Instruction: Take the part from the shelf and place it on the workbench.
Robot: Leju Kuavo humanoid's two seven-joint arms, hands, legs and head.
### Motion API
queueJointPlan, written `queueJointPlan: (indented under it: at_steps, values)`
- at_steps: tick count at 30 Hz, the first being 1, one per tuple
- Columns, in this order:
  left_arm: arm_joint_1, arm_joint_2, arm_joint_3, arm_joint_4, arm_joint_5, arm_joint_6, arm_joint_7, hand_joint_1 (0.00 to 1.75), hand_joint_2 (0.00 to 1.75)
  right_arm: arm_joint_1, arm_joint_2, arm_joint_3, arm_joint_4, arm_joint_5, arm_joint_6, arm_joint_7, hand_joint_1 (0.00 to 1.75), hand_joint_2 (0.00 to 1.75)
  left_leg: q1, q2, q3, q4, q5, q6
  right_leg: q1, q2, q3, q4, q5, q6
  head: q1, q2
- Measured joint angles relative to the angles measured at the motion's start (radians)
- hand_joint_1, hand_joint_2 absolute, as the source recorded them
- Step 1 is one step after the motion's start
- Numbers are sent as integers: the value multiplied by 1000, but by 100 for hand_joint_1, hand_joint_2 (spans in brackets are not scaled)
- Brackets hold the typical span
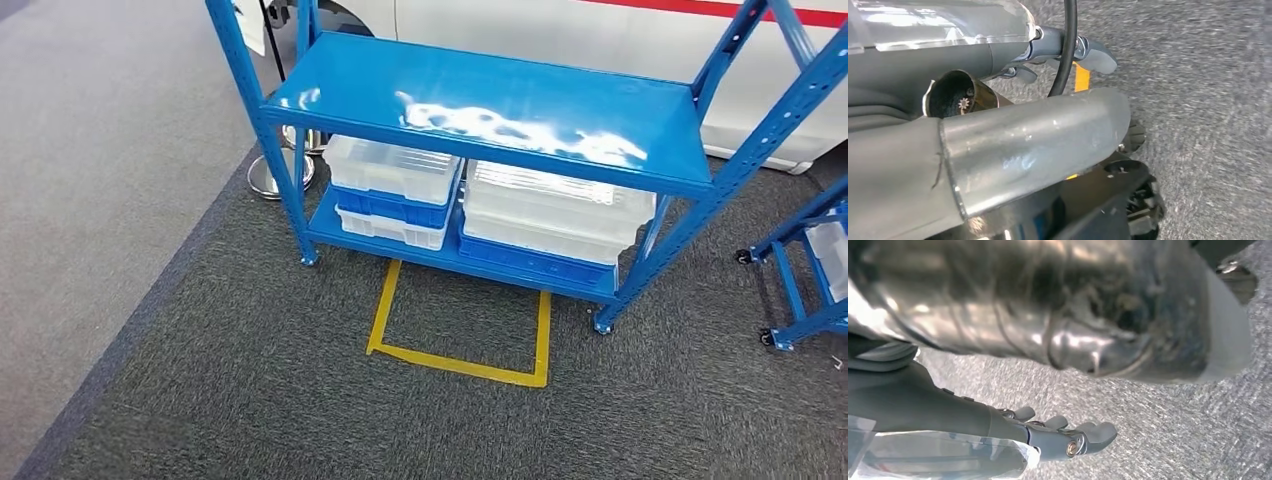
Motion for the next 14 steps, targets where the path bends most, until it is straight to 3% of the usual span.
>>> queueJointPlan:
  at_steps: [2,4,5,7,9,10,11,13,14]
  values:
    - [-4,0,0,0,0,0,-2,0,0,0,-1,0,0,0,1,0,0,0,-2,17,7,-2,-4,-10,3,15,-1,-6,-2,-12,0,0]
    - [-7,-1,1,0,0,0,-7,0,0,2,-1,0,0,2,2,-1,0,0,0,-2,6,16,-22,-21,-3,34,2,-12,2,-23,-1,0]
    - [-8,-1,2,0,0,0,-9,0,0,2,-1,0,0,4,2,-1,0,0,2,-24,-7,49,-45,-26,-7,43,4,-15,5,-30,-1,0]
    - [-6,-1,5,0,-1,1,-9,0,0,0,-2,0,0,8,2,-6,0,0,4,-69,-65,174,-113,-30,-8,63,3,-16,7,-38,-1,0]
    - [-3,-1,7,0,-4,1,-7,0,0,-1,-2,0,0,12,2,-13,0,0,4,-80,-121,283,-146,-32,-7,89,2,-13,7,-40,-1,0]
    - [-1,-1,7,0,-5,1,-6,0,0,-1,-2,0,0,13,2,-15,0,0,4,-81,-128,288,-130,-31,-6,103,2,-11,6,-40,-1,0]
    - [0,-1,8,0,-6,1,-5,0,0,-1,-2,0,0,14,2,-15,0,0,4,-84,-117,254,-97,-29,-6,118,3,-8,5,-39,-1,0]
    - [1,-1,8,0,-7,1,-1,0,0,-1,-2,0,0,17,5,-12,0,0,4,-105,-65,120,-19,-20,-5,141,3,-2,2,-36,-1,0]
    - [2,-1,8,0,-7,1,-1,0,0,-1,-2,0,0,18,6,-12,0,0,4,-112,-49,81,0,-17,-5,146,3,0,1,-34,-1,0]
